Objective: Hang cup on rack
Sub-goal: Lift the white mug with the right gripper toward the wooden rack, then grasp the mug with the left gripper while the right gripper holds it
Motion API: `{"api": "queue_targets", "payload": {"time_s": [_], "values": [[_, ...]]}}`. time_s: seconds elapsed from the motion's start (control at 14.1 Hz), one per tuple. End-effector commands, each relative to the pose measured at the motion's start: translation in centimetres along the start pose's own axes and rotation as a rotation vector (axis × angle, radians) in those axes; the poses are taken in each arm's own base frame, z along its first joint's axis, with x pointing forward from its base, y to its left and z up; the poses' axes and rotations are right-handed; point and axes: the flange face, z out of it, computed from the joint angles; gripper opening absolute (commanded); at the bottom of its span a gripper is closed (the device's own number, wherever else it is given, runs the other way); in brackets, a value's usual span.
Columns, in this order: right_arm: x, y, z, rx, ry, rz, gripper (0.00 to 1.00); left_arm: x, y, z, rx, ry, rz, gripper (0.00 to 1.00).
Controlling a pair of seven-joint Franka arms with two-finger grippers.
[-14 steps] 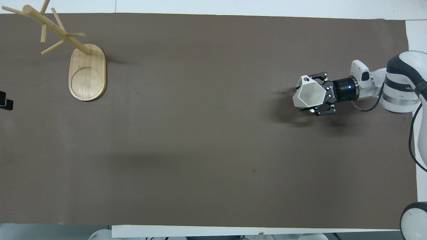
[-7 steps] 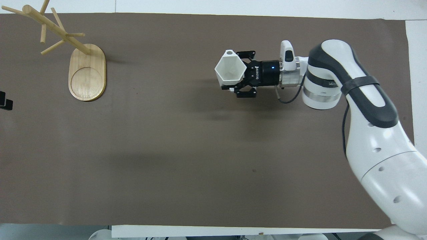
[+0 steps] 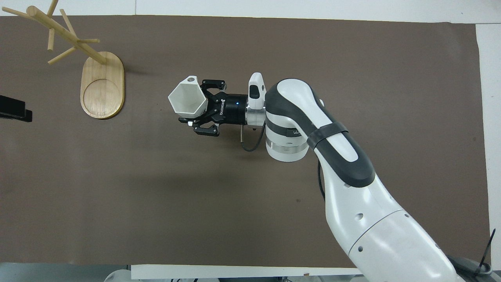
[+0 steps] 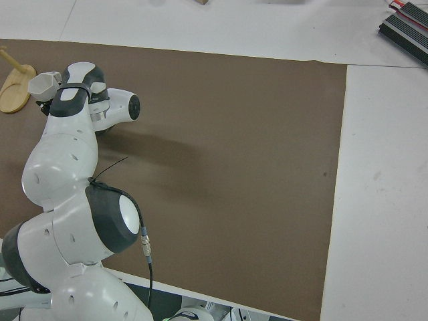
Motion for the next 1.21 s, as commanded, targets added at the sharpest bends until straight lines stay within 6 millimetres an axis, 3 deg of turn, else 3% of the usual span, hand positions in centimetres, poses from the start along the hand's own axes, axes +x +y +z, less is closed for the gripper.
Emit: {"api": "queue_targets", "payload": {"time_s": [0.0,0.36,0.57,0.78,1.0,1.07,1.14], "values": [[1.3,-0.8,1.7,-0.024,-0.005,-0.004,0.31,0.1,4.6,2.1,0.012,0.023,-0.038,1.0],[1.2,-2.0,3.2,-0.023,-0.012,-0.011,0.31,-0.1,12.9,5.7,-0.004,0.05,-0.124,0.98],[1.2,-2.0,3.1,-0.024,-0.01,-0.036,0.31,0.5,15.8,8.4,-0.013,0.06,-0.138,0.96],[1.8,-2.0,3.5,-0.022,0.0,-0.046,0.31,0.8,17.6,10.2,-0.009,0.046,-0.142,0.96],[1.8,-2.1,3.6,-0.022,0.001,-0.046,0.31,1.0,18.2,11.2,-0.007,0.039,-0.143,0.93],[1.8,-2.1,3.6,-0.022,0.001,-0.046,0.31,0.7,18.8,11.4,-0.004,0.033,-0.134,0.86],[1.8,-2.1,3.6,-0.022,0.001,-0.046,0.31,0.5,19.0,12.0,0.001,0.024,-0.137,0.58]]}}
